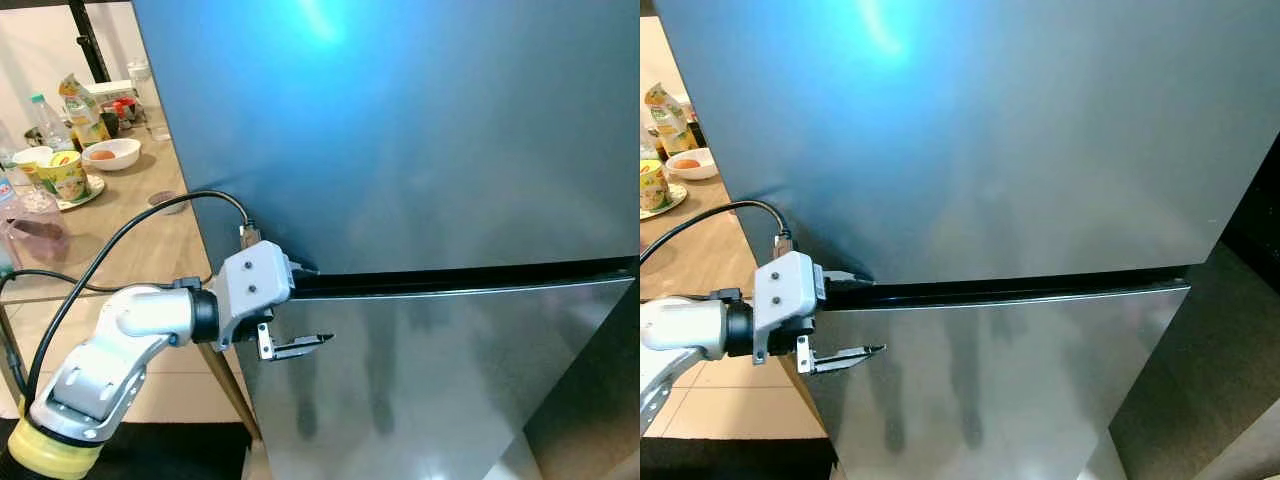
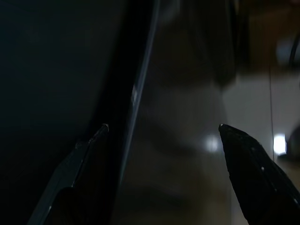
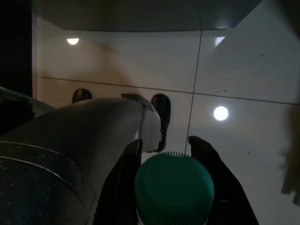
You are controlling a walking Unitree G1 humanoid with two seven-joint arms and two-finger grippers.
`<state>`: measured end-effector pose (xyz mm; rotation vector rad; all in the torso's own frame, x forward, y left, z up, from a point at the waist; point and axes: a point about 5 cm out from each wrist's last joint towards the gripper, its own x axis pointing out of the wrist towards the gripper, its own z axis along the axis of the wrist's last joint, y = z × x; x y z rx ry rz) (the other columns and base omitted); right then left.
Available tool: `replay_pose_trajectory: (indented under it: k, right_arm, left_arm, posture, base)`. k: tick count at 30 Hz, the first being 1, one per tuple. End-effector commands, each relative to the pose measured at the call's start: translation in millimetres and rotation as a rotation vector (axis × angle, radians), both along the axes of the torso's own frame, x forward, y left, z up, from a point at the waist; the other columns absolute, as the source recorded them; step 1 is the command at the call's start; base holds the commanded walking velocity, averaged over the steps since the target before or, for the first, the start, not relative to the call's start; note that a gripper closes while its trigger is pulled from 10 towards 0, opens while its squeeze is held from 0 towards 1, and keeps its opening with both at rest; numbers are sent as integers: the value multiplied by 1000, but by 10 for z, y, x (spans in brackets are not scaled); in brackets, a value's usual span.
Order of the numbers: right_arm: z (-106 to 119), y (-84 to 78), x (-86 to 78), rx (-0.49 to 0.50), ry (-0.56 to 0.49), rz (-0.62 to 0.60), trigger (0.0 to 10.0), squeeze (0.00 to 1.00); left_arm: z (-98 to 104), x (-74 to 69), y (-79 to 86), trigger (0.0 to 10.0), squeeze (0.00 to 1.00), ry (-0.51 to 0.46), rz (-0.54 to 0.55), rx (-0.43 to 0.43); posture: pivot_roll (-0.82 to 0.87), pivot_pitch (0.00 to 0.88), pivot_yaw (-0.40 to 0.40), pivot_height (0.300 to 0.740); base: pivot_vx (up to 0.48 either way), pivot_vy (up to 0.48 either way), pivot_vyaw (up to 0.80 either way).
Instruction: Restocking fridge
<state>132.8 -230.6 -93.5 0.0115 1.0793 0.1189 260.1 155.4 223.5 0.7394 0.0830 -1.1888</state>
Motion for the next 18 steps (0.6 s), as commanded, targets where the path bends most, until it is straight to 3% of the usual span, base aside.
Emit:
replay_pose_trajectory:
  k: [1,14,18]
  right_arm:
    - [-10,13,-17,1,6,-9,10000,0]
    - [-15,23,-22,0,7,-10,10000,0]
    - [-16,21,-25,-3,8,-13,10000,0]
  left_arm:
    - [-27,4,39,10000,0,4,18,92]
    - [-48,2,16,10000,0,24,30,197]
    - [-93,-13,-27,10000,0,62,-2,188]
  posture:
    - [-81,0,-13,740]
    - [-84,0,-12,740]
    - [-84,0,-12,740]
  base:
    - [0,0,0]
    - [0,0,0]
    - [0,0,0]
